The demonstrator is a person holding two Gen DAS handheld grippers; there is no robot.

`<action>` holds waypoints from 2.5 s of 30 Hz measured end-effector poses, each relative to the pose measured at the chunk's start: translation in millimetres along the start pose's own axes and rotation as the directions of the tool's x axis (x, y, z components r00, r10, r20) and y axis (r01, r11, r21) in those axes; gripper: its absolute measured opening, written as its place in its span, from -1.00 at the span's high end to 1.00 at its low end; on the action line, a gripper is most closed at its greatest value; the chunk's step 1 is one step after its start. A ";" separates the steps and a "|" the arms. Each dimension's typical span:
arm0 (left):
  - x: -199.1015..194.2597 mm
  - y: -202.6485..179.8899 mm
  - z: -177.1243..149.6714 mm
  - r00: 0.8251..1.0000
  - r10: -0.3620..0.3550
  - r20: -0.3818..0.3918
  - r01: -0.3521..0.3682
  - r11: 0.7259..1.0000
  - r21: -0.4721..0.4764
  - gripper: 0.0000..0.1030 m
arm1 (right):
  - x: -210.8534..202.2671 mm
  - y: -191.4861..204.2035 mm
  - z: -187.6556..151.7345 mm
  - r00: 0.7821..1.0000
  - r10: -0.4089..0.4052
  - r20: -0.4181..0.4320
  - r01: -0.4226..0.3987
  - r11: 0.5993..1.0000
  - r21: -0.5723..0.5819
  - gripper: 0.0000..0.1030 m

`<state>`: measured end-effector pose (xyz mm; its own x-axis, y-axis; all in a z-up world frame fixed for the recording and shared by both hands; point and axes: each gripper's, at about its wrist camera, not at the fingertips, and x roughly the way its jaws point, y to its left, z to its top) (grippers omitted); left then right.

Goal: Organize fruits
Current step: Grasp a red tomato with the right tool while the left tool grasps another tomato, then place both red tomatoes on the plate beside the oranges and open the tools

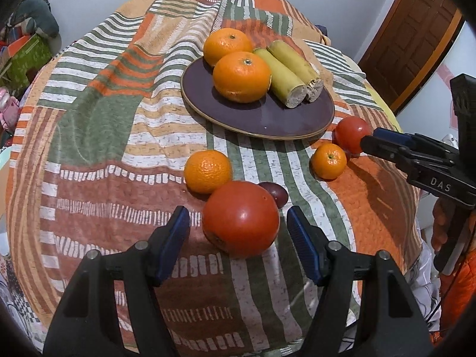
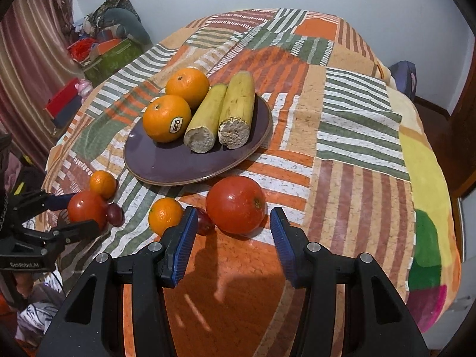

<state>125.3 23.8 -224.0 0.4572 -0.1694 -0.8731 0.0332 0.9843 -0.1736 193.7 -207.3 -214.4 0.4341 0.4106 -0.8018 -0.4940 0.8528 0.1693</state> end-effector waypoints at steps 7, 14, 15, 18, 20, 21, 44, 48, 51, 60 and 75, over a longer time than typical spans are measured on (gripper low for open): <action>7.5 1.7 1.3 1.000 -0.022 -0.016 0.022 1.000 -0.017 -0.01 | 11.9 -1.7 3.6 1.000 0.000 -0.022 0.000 1.000 0.003 0.09; 4.8 2.3 1.5 1.000 -0.024 -0.006 0.024 1.000 -0.014 0.01 | 17.0 -1.8 5.2 0.999 0.002 -0.033 -0.002 1.000 -0.003 0.09; 3.2 2.1 1.5 1.000 -0.020 -0.001 0.020 1.000 -0.011 0.01 | 16.4 -2.2 5.6 0.999 0.004 -0.034 -0.004 1.000 -0.004 0.10; -3.3 1.7 2.8 1.000 -0.015 0.019 0.015 1.000 -0.009 0.01 | 14.4 -2.7 6.3 1.000 0.007 -0.029 -0.007 1.000 -0.007 0.14; -7.7 1.8 4.2 0.999 -0.015 0.031 0.015 1.000 -0.009 0.01 | 13.6 -3.1 6.3 1.000 0.009 -0.026 -0.009 1.000 -0.004 0.15; -10.4 1.8 5.4 0.999 -0.014 0.038 0.015 1.000 -0.009 0.01 | 13.0 -3.1 6.2 1.000 0.009 -0.024 -0.009 1.000 -0.002 0.15; -32.4 0.3 66.0 0.986 -0.021 0.166 0.016 0.999 0.037 0.01 | -3.4 35.2 43.0 0.994 0.078 0.079 -0.072 0.995 -0.076 0.16; -20.0 6.6 75.0 0.989 -0.027 0.146 0.023 0.999 0.028 0.01 | 11.1 43.9 48.3 0.994 0.089 0.057 -0.084 0.992 -0.096 0.16; -12.5 12.1 79.2 0.991 -0.034 0.132 0.032 0.999 0.015 0.01 | 19.1 47.3 49.8 0.994 0.100 0.041 -0.095 0.990 -0.101 0.16; 10.7 11.5 89.4 0.995 -0.042 0.087 0.039 0.999 0.033 0.01 | 41.1 52.1 51.0 0.993 0.116 -0.007 -0.116 0.987 -0.111 0.16; 28.3 11.4 96.6 0.996 -0.063 0.062 0.061 0.998 0.032 0.00 | 49.8 49.8 49.2 0.990 0.139 -0.033 -0.142 0.983 -0.116 0.13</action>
<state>224.4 35.1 -206.7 0.5084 -0.2273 -0.8306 0.0896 0.9733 -0.2115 227.8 -128.5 -217.7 0.3359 0.5142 -0.7892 -0.6346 0.7427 0.2138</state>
